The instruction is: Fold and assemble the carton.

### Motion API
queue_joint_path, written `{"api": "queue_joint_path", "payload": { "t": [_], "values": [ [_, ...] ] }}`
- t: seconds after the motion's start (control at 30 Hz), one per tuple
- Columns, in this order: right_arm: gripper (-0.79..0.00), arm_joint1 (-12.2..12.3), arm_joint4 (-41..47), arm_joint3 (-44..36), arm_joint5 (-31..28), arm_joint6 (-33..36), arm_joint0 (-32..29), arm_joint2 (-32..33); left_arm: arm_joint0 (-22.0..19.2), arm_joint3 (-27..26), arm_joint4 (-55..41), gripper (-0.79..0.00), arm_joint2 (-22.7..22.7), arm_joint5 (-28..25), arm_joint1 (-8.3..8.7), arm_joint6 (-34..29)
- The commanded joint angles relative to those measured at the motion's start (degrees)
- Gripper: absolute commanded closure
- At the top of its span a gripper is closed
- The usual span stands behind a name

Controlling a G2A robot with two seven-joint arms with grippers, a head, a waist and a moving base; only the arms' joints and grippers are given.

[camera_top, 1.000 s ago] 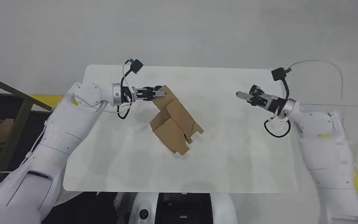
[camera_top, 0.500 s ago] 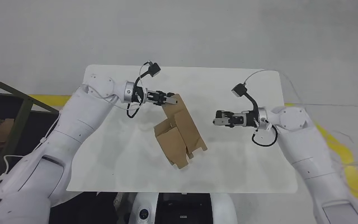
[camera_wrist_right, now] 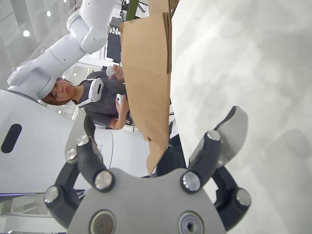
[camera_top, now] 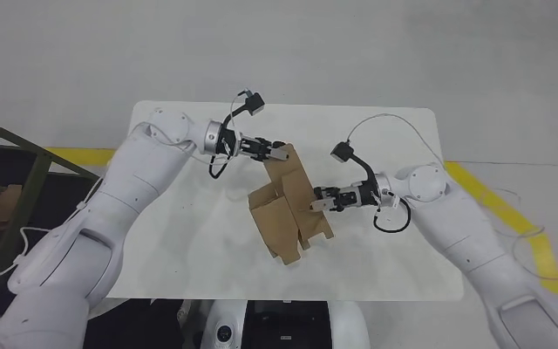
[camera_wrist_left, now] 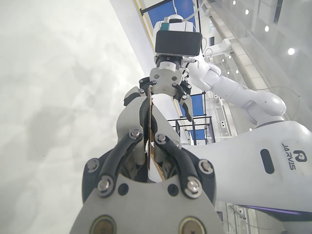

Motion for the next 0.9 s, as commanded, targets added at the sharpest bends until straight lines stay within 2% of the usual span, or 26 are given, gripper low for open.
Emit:
{"api": "queue_joint_path", "payload": {
  "t": [0.0, 0.07, 0.1, 0.13, 0.23, 0.4, 0.63, 0.67, 0.7, 0.73, 0.77, 0.87],
  "values": [
    [-0.785, 0.06, 0.34, 0.34, -0.84, -0.84, 0.81, -1.65, -0.26, 0.02, -0.36, 0.0, 0.28, 0.04, -0.26, -0.04],
    [-0.785, 0.12, 1.09, 0.71, -1.5, -1.5, 1.55, -3.16, -0.34, -0.38, -0.88, 0.0, 0.55, 0.0, -0.46, 0.0],
    [-0.616, 0.17, 1.44, 0.9, -1.7, -1.7, 1.93, -3.88, -0.37, -0.39, -0.97, 0.0, 0.66, 0.03, -0.51, -0.03],
    [-0.388, 0.22, 1.79, 1.11, -1.77, -1.77, 2.3, -4.61, -0.41, -0.44, -0.92, 0.0, 0.77, 0.02, -0.55, -0.02],
    [-0.225, 0.47, 2.46, 1.56, -1.96, -1.96, 3.45, -6.55, -0.34, -0.68, -1.11, 0.0, 0.97, -0.06, -0.57, 0.06],
    [0.0, 1.3, 4.18, 1.82, -2.65, -2.65, 4.7, -8.81, -0.33, -0.39, -1.05, 0.0, 1.2, -0.1, -0.49, 0.1],
    [0.0, 2.44, 4.43, 0.94, -3.56, -3.55, 6.15, -12.23, -0.39, -0.16, -1.16, 0.0, 1.72, -0.19, -0.51, 0.18],
    [0.0, 2.58, 4.67, 0.8, -3.76, -3.75, 6.36, -12.72, -0.39, -0.05, -1.19, -0.065, 1.75, -0.26, -0.5, 0.26],
    [0.0, 2.72, 4.92, 0.71, -3.9, -3.89, 6.56, -13.21, -0.38, 0.06, -1.32, -0.166, 1.75, -0.3, -0.48, 0.3],
    [0.0, 2.86, 5.26, 0.66, -4.08, -4.08, 6.77, -13.65, -0.36, 0.14, -1.65, -0.379, 1.69, -0.35, -0.46, 0.35],
    [0.0, 2.98, 5.73, 0.6, -4.28, -4.28, 6.94, -14.05, -0.29, 0.49, -2.24, -0.785, 1.51, -0.42, -0.42, 0.41],
    [0.0, 3.39, 7.34, 0.29, -4.7, -4.69, 7.52, -15.03, -0.34, 0.98, -4.78, -0.785, 0.45, -0.18, -0.3, 0.17]
  ]
}}
